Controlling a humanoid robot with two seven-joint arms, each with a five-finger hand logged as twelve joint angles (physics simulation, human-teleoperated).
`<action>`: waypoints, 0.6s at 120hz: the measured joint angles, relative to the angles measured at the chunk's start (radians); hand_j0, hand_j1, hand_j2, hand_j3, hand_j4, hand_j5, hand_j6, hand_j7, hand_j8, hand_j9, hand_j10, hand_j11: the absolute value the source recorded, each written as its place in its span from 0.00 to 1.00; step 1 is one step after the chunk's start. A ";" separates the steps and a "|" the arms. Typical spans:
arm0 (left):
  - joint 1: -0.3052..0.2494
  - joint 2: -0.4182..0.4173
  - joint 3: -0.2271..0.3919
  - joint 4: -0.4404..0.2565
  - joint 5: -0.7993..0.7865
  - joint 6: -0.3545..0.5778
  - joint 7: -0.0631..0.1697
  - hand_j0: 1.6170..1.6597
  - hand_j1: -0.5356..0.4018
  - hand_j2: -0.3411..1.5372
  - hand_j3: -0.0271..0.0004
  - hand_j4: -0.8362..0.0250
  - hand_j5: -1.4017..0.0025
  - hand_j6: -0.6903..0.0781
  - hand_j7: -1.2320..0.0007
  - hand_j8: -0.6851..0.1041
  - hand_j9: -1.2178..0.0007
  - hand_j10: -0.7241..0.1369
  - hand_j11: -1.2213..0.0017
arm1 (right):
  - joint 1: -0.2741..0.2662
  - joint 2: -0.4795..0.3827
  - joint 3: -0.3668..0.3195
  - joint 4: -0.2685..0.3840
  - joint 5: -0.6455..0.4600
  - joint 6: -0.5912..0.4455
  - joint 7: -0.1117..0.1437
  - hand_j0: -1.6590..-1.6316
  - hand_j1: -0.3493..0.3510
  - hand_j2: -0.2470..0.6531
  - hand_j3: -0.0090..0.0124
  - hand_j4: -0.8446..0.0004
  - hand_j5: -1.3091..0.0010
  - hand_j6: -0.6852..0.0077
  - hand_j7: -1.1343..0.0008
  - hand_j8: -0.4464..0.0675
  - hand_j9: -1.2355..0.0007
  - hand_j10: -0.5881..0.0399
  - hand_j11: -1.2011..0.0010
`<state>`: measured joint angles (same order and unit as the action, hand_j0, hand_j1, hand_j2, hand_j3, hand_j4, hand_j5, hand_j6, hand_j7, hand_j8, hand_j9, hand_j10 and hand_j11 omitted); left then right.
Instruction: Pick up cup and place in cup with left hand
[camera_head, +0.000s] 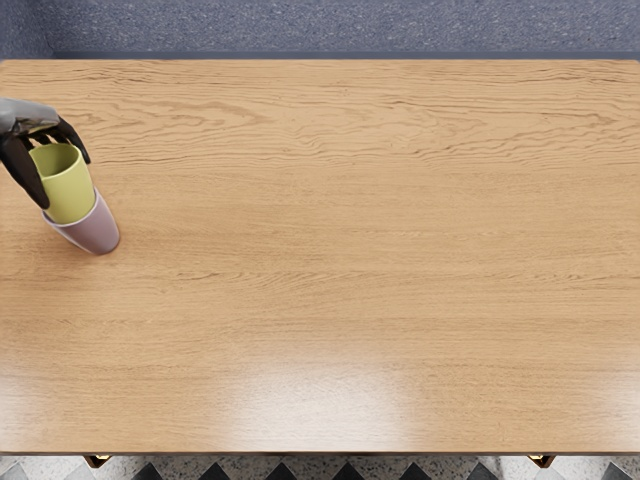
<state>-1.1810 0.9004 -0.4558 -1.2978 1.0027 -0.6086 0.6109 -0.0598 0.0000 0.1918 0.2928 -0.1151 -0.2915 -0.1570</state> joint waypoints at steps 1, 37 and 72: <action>0.000 0.000 0.000 0.000 0.000 0.000 0.000 0.94 0.42 0.25 0.99 0.43 0.61 0.54 0.56 0.51 0.54 0.34 0.54 | 0.000 0.000 0.000 0.000 0.000 0.000 0.000 0.04 0.05 0.27 0.42 0.97 0.97 0.95 0.97 0.82 0.97 0.89 0.97; 0.000 -0.004 -0.005 -0.001 -0.001 -0.002 0.000 0.93 0.48 0.23 0.99 0.38 0.61 0.46 0.56 0.45 0.55 0.35 0.55 | 0.000 0.000 0.000 0.000 0.000 0.000 0.000 0.04 0.05 0.27 0.42 0.97 0.97 0.95 0.97 0.82 0.97 0.89 0.97; -0.002 0.009 -0.011 0.006 -0.070 -0.003 0.000 0.95 0.80 0.20 0.99 0.79 0.88 0.75 0.87 0.73 0.86 0.69 0.86 | 0.000 0.000 0.000 0.000 0.000 0.000 0.000 0.04 0.05 0.27 0.42 0.97 0.97 0.95 0.97 0.82 0.97 0.89 0.97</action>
<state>-1.1833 0.9096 -0.4673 -1.2923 0.9331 -0.6111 0.6109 -0.0598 0.0000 0.1918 0.2929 -0.1151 -0.2915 -0.1569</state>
